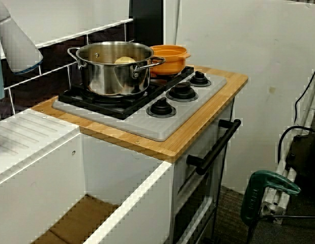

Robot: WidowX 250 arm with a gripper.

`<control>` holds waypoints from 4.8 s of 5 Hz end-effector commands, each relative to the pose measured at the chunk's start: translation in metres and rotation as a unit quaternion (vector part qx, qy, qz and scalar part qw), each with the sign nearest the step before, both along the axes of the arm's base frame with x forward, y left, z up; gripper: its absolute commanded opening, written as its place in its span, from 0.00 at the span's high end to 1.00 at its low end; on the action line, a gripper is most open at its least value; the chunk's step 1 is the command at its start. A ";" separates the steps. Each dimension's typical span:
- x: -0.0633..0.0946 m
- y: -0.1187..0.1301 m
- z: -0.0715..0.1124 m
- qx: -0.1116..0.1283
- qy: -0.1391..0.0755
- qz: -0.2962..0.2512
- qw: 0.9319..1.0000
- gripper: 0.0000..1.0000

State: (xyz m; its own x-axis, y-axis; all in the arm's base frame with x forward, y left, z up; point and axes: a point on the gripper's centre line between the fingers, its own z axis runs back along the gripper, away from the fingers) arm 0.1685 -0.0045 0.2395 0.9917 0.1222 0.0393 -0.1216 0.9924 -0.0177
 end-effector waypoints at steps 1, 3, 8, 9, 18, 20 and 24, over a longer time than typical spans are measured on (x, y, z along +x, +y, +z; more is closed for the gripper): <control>0.080 0.016 -0.011 0.063 -0.035 0.080 0.994 0.00; 0.143 0.015 -0.030 0.113 -0.058 0.086 0.988 0.00; 0.209 0.016 -0.066 0.011 -0.095 0.122 0.988 0.00; 0.209 0.010 -0.070 0.017 -0.097 0.125 0.987 0.00; 0.206 0.014 -0.087 -0.012 -0.083 0.398 0.913 0.00; 0.208 0.002 -0.104 0.007 -0.081 0.401 0.913 0.00; 0.209 -0.006 -0.122 0.019 -0.082 0.412 0.907 0.00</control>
